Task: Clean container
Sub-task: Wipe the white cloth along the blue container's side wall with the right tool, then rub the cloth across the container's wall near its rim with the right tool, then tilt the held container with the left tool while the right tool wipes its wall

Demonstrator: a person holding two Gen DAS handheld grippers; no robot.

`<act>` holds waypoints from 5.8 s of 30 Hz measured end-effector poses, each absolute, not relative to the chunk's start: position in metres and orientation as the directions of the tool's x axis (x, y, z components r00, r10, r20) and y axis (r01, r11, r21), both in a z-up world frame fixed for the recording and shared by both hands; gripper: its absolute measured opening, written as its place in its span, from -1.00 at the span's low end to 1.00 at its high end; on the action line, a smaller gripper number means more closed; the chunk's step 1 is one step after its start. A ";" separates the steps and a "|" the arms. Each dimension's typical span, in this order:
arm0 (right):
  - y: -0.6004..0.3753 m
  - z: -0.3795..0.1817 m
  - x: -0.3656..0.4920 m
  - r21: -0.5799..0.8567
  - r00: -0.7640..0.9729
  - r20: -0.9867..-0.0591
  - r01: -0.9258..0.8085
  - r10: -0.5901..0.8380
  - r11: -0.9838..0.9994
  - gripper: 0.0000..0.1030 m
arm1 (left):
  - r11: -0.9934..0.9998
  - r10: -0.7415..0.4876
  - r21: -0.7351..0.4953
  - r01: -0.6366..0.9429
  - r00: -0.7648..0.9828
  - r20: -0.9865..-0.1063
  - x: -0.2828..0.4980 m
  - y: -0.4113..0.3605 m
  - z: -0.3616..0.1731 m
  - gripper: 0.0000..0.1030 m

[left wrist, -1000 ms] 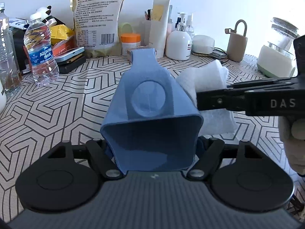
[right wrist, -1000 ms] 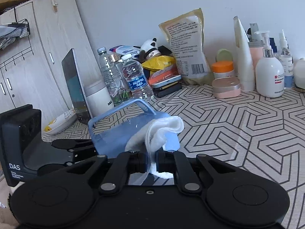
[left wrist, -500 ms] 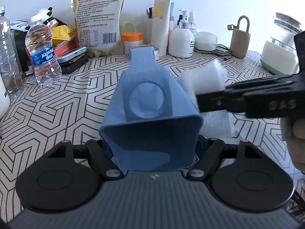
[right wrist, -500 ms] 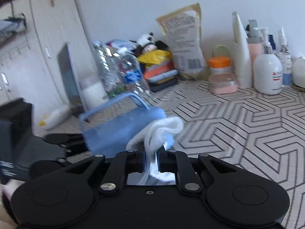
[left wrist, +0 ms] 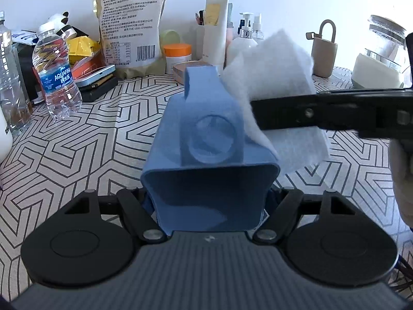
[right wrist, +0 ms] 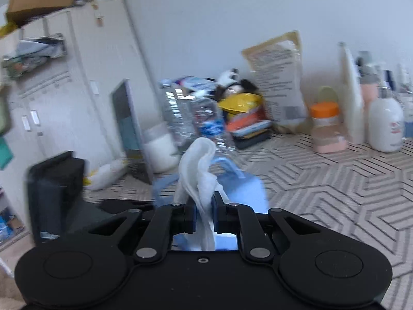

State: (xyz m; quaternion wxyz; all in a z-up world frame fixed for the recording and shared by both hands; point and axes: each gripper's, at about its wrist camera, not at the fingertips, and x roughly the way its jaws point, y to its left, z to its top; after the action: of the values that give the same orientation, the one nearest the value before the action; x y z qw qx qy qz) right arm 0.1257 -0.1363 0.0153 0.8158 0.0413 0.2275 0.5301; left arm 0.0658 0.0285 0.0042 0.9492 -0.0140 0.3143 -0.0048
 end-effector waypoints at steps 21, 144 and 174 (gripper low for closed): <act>-0.131 0.000 0.137 0.292 0.367 -0.457 -0.798 0.810 0.527 -0.67 | 0.999 -0.015 -0.033 -0.007 0.801 -0.599 0.065 0.033 0.004 0.46; -0.131 0.006 0.122 0.288 0.319 -0.427 -0.839 0.846 0.462 -0.67 | 0.999 0.002 -0.027 -0.023 0.795 -0.607 0.068 0.034 0.002 0.55; -0.136 0.008 0.126 0.342 0.306 -0.377 -0.831 0.874 0.438 -0.67 | 1.000 0.001 -0.017 -0.015 0.791 -0.611 0.067 0.032 0.003 0.57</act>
State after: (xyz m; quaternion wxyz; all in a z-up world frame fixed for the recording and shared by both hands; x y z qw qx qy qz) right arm 0.1259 -0.1361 0.0083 0.8070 0.0413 0.2605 0.5284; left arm 0.0672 0.0323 0.0027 0.9463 -0.0106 0.3230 0.0044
